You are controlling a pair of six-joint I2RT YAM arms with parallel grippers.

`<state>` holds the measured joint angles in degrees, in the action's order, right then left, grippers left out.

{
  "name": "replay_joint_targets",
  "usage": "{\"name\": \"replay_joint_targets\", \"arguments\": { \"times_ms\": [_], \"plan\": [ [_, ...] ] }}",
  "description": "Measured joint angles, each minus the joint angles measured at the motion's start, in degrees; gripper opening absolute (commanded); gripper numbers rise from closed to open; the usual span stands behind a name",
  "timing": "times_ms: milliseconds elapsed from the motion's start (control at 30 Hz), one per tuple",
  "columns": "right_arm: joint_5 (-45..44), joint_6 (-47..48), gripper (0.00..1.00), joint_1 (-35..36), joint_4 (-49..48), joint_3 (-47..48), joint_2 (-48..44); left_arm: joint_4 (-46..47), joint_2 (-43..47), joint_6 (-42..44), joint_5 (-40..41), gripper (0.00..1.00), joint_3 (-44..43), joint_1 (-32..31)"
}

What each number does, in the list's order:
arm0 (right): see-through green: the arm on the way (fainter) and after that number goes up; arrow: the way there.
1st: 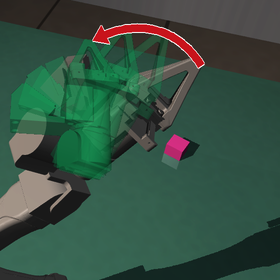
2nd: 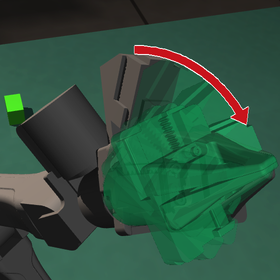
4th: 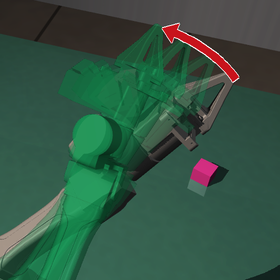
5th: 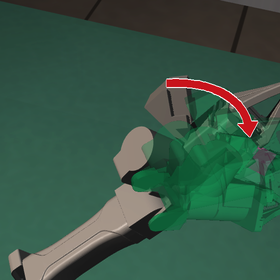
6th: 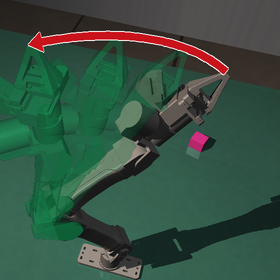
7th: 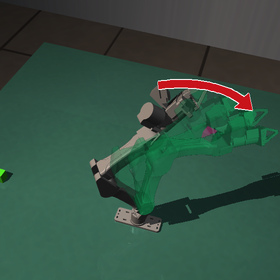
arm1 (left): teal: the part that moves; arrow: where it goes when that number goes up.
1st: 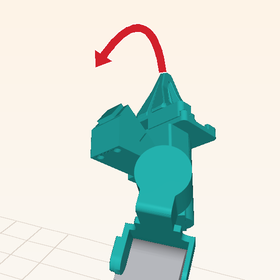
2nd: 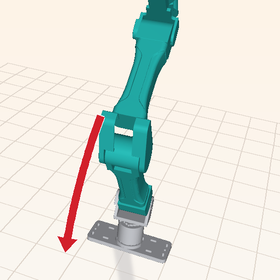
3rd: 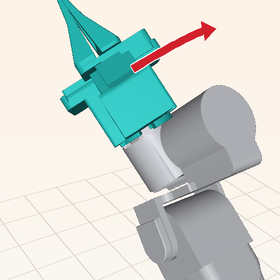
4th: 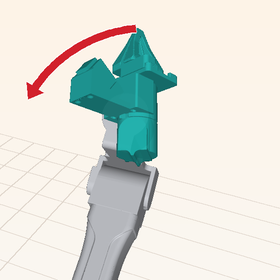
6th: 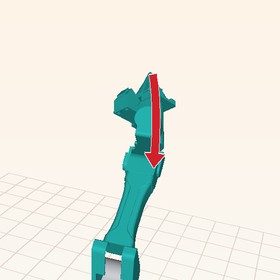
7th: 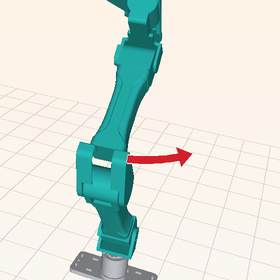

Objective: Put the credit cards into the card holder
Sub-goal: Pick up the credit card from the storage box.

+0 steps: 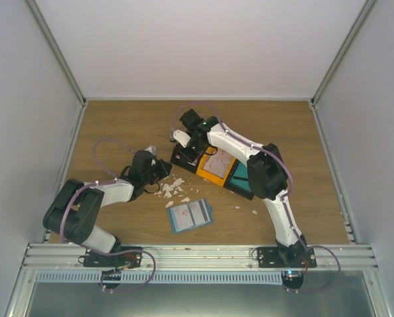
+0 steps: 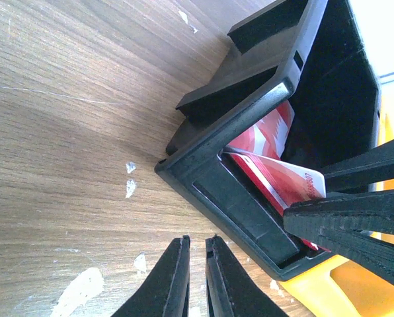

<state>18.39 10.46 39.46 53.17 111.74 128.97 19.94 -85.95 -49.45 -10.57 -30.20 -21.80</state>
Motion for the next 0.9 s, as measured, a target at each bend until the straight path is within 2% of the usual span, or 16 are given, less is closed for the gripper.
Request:
{"name": "replay_joint_targets", "arguments": {
  "times_ms": [200,533,733,900],
  "plan": [
    [-0.5,-0.8,0.00,-0.4,-1.3,-0.9,-0.2,0.0,0.0,0.0,-0.3,0.13,0.0,0.0],
    [-11.6,-8.5,0.00,-1.4,-6.7,-2.2,-5.3,0.5,0.2,1.5,-3.3,0.24,0.0,0.0],
    [-16.5,-19.3,0.01,-3.6,-9.0,-2.7,-10.2,1.4,2.8,3.0,-6.8,0.39,0.0,0.0],
    [-16.3,-29.7,0.00,-4.1,-14.1,-13.7,-20.5,2.5,7.0,4.4,-11.7,0.55,0.0,0.1]
  ]
}}
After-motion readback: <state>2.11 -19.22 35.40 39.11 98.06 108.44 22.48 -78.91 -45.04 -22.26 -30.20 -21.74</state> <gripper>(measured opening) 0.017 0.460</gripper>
